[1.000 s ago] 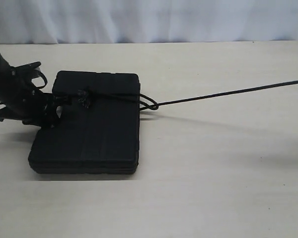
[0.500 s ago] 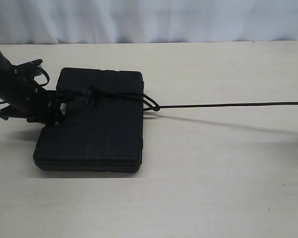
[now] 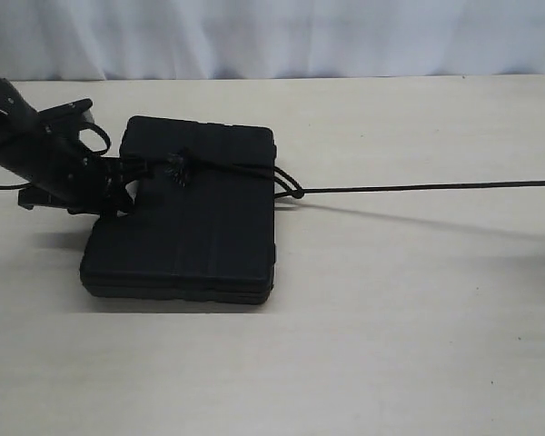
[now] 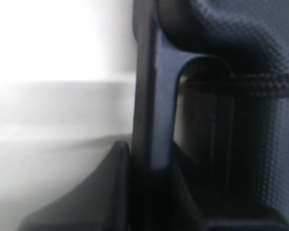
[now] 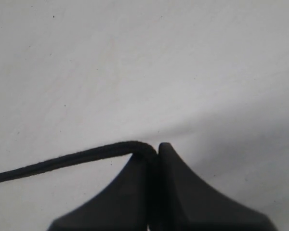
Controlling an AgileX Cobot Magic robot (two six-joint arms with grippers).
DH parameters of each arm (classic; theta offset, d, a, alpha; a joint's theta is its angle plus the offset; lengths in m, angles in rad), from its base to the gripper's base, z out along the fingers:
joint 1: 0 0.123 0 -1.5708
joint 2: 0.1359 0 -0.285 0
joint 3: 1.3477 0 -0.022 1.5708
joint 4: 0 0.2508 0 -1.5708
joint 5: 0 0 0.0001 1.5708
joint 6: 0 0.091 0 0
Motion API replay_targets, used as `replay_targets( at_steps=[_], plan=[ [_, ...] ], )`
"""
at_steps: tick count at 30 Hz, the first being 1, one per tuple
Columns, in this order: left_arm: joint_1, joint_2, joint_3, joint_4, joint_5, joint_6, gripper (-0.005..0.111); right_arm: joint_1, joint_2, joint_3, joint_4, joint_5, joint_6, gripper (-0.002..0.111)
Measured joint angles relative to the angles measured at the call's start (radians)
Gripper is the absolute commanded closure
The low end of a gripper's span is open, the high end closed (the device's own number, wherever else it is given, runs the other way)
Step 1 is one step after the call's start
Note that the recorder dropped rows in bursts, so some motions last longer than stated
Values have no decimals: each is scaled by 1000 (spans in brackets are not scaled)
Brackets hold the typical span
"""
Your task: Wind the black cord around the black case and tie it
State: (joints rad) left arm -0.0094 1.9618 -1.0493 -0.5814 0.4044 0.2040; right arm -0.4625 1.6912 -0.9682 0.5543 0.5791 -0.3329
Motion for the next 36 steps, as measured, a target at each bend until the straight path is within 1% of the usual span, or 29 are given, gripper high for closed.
replay_targets(
  at_steps=[1,3,7,9,11,12,14,17,18,19,21,22,23,24,26,27,29,32,34,36],
  plan=[
    [-2,0,0,-12,-16,0,106,-2,0,0,13,-3,-13,95],
    [-2,0,0,-27,-40,0,101,-2,0,0,43,-12,-47,87],
    [-2,0,0,-42,-84,8,76,-4,0,-1,79,-35,-104,60],
    [2,0,0,-54,-103,10,65,-6,0,-1,81,-49,-115,43],
    [7,-2,0,-66,-123,14,59,-11,0,-2,83,-58,-119,29],
    [7,-3,0,-68,-128,17,57,-12,-4,-2,83,-60,-119,25],
    [9,-7,0,-75,-132,31,56,-12,-17,-2,83,-62,-121,22],
    [9,-15,-2,-78,-121,56,57,-12,-52,-2,85,-60,-133,25],
    [9,-19,-5,-78,-110,71,57,-12,-66,-2,85,-58,-143,27],
    [9,-29,-17,-78,-87,101,57,-12,-90,-2,85,-50,-159,32],
    [11,-52,-44,-78,-34,156,59,-12,-131,-2,99,-33,-182,50],
    [11,-71,-62,-76,9,182,63,-12,-154,-4,111,-18,-194,65],
    [11,-91,-78,-70,55,199,71,-12,-178,-4,125,-2,-204,83],
    [9,-115,-99,-62,105,211,81,-7,-200,-4,130,14,-210,103],
    [9,-163,-134,-37,193,215,101,22,-237,-6,118,42,-233,103],
    [9,-192,-145,-17,236,209,107,50,-254,-6,98,55,-247,104],
    [9,-250,-154,32,303,185,107,121,-283,-6,43,80,-247,104],
    [9,-345,-155,165,435,105,107,260,-321,-6,-113,123,-143,104],
    [9,-409,-152,279,528,31,107,358,-345,-6,-284,171,5,104],
    [9,-481,-114,356,573,-26,107,436,-372,-6,-454,239,181,104]
  ],
)
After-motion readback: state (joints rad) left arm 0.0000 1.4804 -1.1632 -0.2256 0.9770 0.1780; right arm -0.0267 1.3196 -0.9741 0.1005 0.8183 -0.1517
